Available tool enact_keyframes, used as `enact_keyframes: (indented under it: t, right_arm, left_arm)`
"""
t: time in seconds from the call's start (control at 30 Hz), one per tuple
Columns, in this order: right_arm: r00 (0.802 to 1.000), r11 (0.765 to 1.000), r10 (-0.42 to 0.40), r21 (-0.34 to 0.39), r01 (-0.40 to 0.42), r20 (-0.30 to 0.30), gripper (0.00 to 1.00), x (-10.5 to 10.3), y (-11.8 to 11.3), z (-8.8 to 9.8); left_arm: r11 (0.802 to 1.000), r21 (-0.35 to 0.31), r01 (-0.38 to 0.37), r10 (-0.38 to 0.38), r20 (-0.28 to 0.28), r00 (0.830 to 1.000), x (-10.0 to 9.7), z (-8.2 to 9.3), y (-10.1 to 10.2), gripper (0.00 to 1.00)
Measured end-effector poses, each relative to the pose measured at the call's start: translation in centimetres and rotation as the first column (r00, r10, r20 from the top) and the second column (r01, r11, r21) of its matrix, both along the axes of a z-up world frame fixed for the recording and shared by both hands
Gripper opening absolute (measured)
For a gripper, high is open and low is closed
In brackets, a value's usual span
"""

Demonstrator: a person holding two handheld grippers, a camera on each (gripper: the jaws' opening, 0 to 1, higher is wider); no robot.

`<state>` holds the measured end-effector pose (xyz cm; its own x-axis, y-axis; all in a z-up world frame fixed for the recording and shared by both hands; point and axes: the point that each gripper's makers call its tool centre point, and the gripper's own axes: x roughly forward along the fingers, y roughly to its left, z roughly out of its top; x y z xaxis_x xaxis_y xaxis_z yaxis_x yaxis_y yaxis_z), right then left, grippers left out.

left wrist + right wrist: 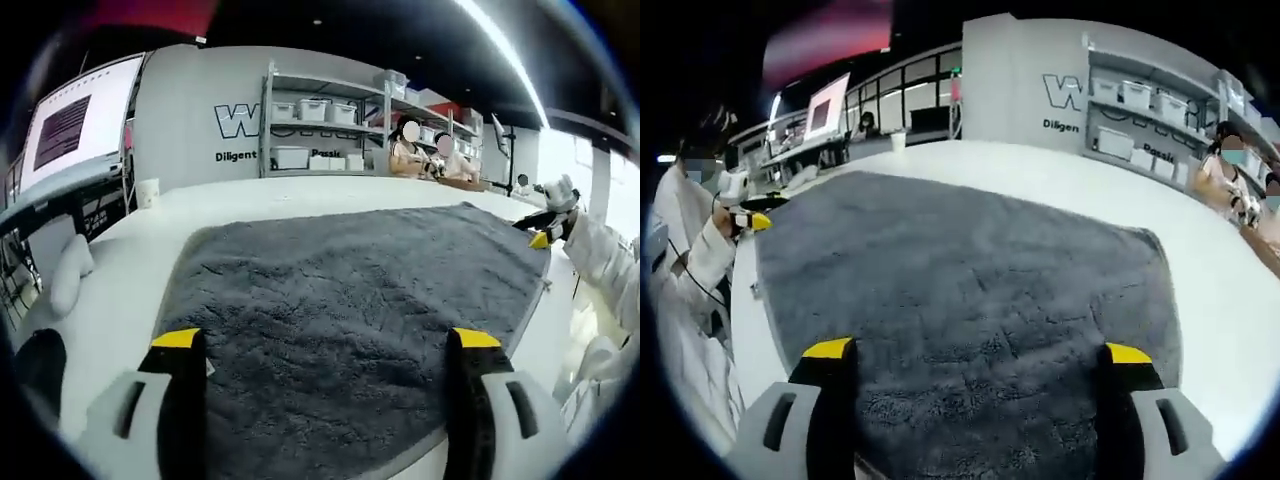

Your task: Open the folded towel by lifting each exposed corner and separating the folded layers until the towel lies flat within the target outline without major curled edges

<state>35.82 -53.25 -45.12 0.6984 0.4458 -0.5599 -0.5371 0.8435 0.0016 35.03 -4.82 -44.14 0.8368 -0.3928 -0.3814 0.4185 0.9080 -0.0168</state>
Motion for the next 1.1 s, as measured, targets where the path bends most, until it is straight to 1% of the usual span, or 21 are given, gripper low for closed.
enact_keyframes:
  t: [0.2, 0.3, 0.37, 0.5, 0.63, 0.73, 0.77, 0.8, 0.83, 0.87, 1.0, 1.03, 1.07, 1.1]
  right_arm:
    - [1.0, 1.0, 0.022, 0.0, -0.022, 0.002, 1.0, -0.3, 0.0, 0.0]
    - [0.999, 0.999, 0.034, -0.001, -0.034, 0.003, 1.0, -0.4, -0.1, 0.1]
    - [0.999, 0.999, 0.039, 0.0, -0.039, 0.005, 1.0, -0.5, -0.2, 0.1]
    - [0.999, 0.999, 0.039, 0.007, -0.039, 0.018, 1.0, -0.7, -0.2, 0.1]
    - [0.999, 1.0, 0.028, 0.012, -0.028, 0.027, 1.0, -0.8, -0.2, 0.1]
    - [1.0, 1.0, 0.013, -0.004, -0.013, 0.007, 1.0, -0.9, 0.0, 0.2]
    - [1.0, 1.0, 0.003, -0.004, -0.003, 0.003, 1.0, -0.8, 0.0, 0.3]
    - [1.0, 1.0, -0.021, 0.0, 0.021, 0.014, 1.0, -0.5, 0.0, 0.5]
    - [0.998, 1.0, -0.016, -0.007, 0.016, 0.054, 1.0, -0.3, 0.4, 1.0]
    - [0.998, 1.0, -0.012, -0.005, 0.012, 0.068, 1.0, -0.3, 0.7, 1.3]
    - [0.995, 1.0, -0.028, -0.002, 0.028, 0.093, 1.0, -0.3, 2.2, 2.7]
    - [0.995, 0.999, -0.036, -0.003, 0.036, 0.088, 1.0, -0.3, 3.4, 3.2]
    - [0.996, 0.999, -0.034, -0.003, 0.034, 0.081, 1.0, -0.4, 4.1, 3.4]
    - [0.997, 1.0, -0.014, -0.001, 0.015, 0.081, 1.0, -0.5, 5.5, 3.7]
  left_arm:
    - [1.0, -0.012, 0.004, -0.004, 0.003, 1.0, -0.2, 0.1, 0.4, 0.98]
    - [0.999, -0.035, 0.002, -0.002, 0.013, 1.0, -0.2, 0.3, 0.5, 0.98]
    - [0.999, -0.033, 0.004, -0.003, 0.014, 1.0, -0.3, 0.3, 0.6, 0.97]
    - [1.0, -0.008, 0.012, -0.012, 0.012, 1.0, -0.6, 0.1, 0.9, 0.97]
    - [1.0, -0.019, 0.015, -0.014, 0.024, 1.0, -0.7, 0.1, 0.9, 0.97]
    - [1.0, -0.014, 0.015, -0.015, 0.027, 1.0, -0.6, 0.1, 0.8, 0.98]
    - [1.0, -0.015, 0.015, -0.014, 0.027, 1.0, -0.6, 0.1, 0.8, 0.98]
    - [1.0, -0.012, 0.015, -0.015, 0.024, 1.0, -0.6, 0.1, 0.8, 0.98]
    - [1.0, -0.008, 0.015, -0.015, 0.021, 1.0, -0.6, 0.1, 0.8, 0.98]
    - [1.0, -0.005, 0.015, -0.015, 0.016, 1.0, -0.6, 0.1, 0.8, 0.98]
    - [1.0, 0.001, 0.017, -0.017, 0.008, 1.0, -0.6, 0.1, 0.8, 0.97]
    - [1.0, 0.0, 0.016, -0.016, 0.009, 1.0, -0.6, 0.1, 0.8, 0.97]
    - [1.0, 0.0, 0.015, -0.015, 0.01, 1.0, -0.6, 0.1, 0.8, 0.97]
    - [1.0, 0.0, 0.013, -0.013, 0.012, 1.0, -0.6, 0.1, 0.8, 0.97]
